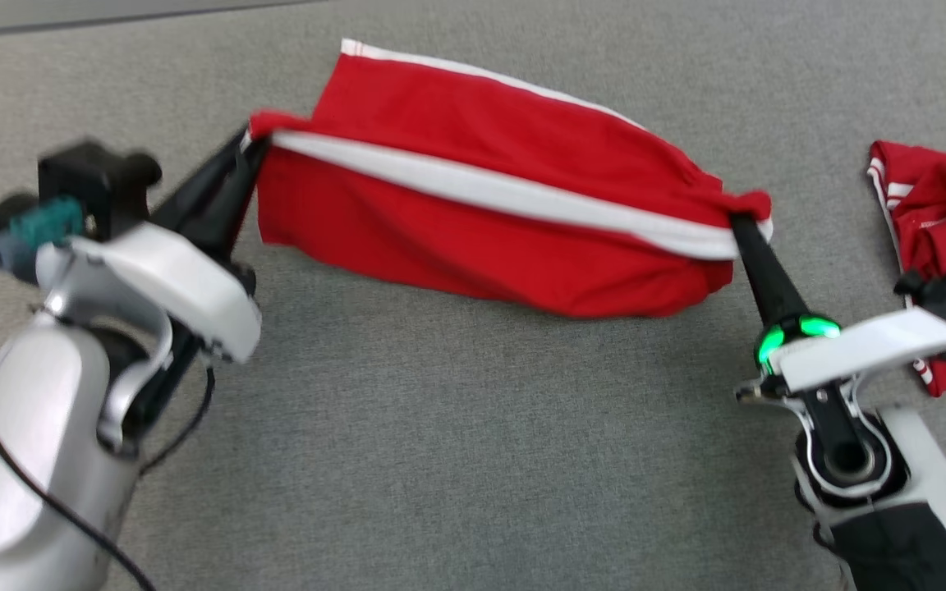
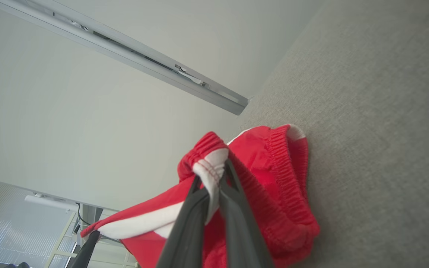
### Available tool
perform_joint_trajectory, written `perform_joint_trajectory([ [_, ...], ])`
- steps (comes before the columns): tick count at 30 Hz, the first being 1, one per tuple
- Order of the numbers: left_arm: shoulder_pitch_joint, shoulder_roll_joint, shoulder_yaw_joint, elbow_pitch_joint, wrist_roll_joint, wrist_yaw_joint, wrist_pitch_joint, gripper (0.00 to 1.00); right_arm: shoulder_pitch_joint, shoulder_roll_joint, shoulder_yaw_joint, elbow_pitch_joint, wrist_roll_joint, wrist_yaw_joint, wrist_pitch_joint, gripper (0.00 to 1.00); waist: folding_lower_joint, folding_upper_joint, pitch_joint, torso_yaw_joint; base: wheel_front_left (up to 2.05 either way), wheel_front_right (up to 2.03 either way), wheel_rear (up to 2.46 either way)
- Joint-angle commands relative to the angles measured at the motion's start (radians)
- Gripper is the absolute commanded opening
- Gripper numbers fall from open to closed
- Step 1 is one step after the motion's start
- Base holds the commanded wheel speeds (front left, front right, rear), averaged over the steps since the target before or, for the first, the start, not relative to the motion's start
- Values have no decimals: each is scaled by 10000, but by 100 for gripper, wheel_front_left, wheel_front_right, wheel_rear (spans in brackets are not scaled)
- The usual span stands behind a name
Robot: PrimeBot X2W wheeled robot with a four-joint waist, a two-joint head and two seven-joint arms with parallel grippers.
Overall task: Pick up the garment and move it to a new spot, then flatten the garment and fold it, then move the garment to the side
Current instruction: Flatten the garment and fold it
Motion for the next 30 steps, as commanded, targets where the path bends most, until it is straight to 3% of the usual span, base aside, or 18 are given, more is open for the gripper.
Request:
perform_joint_trajectory([
  [1,-590,-54,25,435,-46,-114,-101,0,-393,48,-127,239,-117,3,1,0,-1,0,371,-180,0,0,0],
  [7,-2952,-274,-206,3218,-229,-555,-384,0,-2019,503,-266,1514,71,2,-41,0,-1,0,1055,-497,0,0,0],
  [18,-5299,-514,-895,7169,-708,-762,-1114,0,-3519,645,829,3268,764,0,-251,0,-1,0,1649,-964,0,0,0],
  [19,-5400,-537,-961,7430,-797,-769,-1120,0,-3571,653,998,3320,903,0,-283,20,-1,0,1676,-993,0,0,0],
  [20,-5503,-546,-1070,7614,-885,-773,-1179,6,-3607,665,1140,3370,1004,0,-337,45,-1,0,1694,-1021,0,0,0],
  [21,-5618,-533,-1117,7789,-981,-776,-1274,39,-3649,684,1345,3417,1051,0,-343,99,-1,0,1708,-1047,0,0,0],
  [22,-5686,-526,-1210,7921,-1087,-778,-1360,74,-3657,716,1498,3440,1114,0,-390,100,-1,0,1723,-1068,0,0,0],
  [23,-5721,-518,-1302,8035,-1194,-779,-1477,100,-3644,715,1612,3450,1176,3,-460,100,-1,0,1733,-1078,0,0,0],
  [30,-5508,-316,-1585,8293,-1478,-784,-3154,100,-2972,637,1943,2966,997,2,-953,100,-1,0,1605,-988,0,0,0],
])
